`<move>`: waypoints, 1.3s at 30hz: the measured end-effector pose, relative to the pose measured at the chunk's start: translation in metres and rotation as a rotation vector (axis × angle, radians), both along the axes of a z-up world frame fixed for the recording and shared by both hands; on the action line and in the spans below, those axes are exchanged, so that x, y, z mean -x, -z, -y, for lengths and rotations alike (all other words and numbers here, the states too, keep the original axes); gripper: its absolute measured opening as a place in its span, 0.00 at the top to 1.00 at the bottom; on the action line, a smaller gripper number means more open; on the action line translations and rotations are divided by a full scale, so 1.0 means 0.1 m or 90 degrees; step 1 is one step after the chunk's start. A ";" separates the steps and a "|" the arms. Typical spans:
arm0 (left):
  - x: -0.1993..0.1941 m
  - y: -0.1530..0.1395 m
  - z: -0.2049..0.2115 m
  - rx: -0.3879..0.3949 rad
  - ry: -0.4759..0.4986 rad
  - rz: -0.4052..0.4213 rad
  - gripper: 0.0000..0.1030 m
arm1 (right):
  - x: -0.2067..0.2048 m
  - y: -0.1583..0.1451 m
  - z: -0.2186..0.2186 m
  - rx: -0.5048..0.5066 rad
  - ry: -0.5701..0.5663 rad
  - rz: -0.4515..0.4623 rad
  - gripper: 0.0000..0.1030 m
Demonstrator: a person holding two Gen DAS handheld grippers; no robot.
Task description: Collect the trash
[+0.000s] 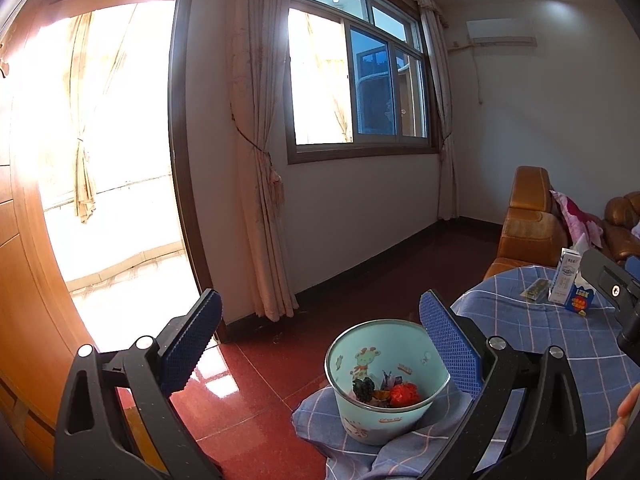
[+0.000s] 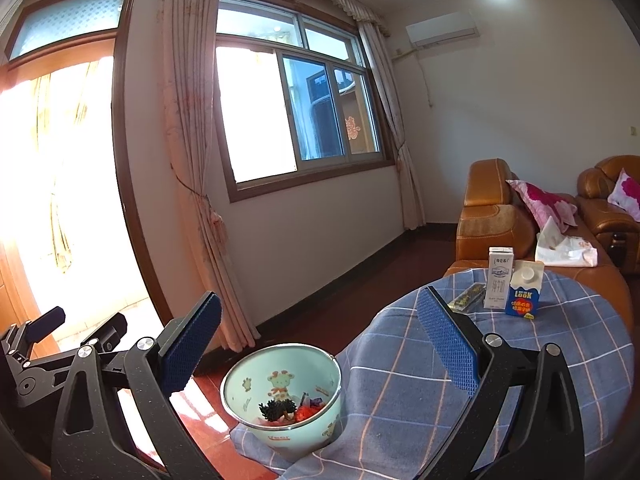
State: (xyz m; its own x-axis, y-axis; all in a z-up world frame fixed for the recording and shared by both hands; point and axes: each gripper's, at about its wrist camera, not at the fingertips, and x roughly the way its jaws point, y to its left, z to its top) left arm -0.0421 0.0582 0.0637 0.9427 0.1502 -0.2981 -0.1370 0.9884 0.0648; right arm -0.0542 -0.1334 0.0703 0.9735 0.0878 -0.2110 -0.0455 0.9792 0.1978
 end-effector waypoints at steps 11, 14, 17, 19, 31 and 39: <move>0.01 0.01 0.01 -0.002 -0.004 0.003 0.06 | 0.01 0.01 0.00 0.001 0.001 0.000 0.06; 0.02 0.00 0.01 -0.003 -0.005 0.005 0.06 | 0.01 0.01 0.00 0.000 0.001 0.000 0.06; 0.02 0.00 0.01 -0.003 -0.004 0.005 0.06 | 0.02 0.02 -0.01 0.001 0.002 0.002 0.06; 0.02 0.00 0.01 -0.003 -0.003 0.005 0.06 | 0.02 0.03 0.00 0.000 0.003 0.003 0.06; -0.02 0.02 -0.03 0.003 -0.007 -0.007 0.06 | -0.02 0.06 0.01 0.005 0.016 -0.015 0.06; -0.02 0.00 -0.03 0.006 -0.006 -0.004 0.06 | -0.04 0.09 0.02 0.001 0.020 -0.022 0.06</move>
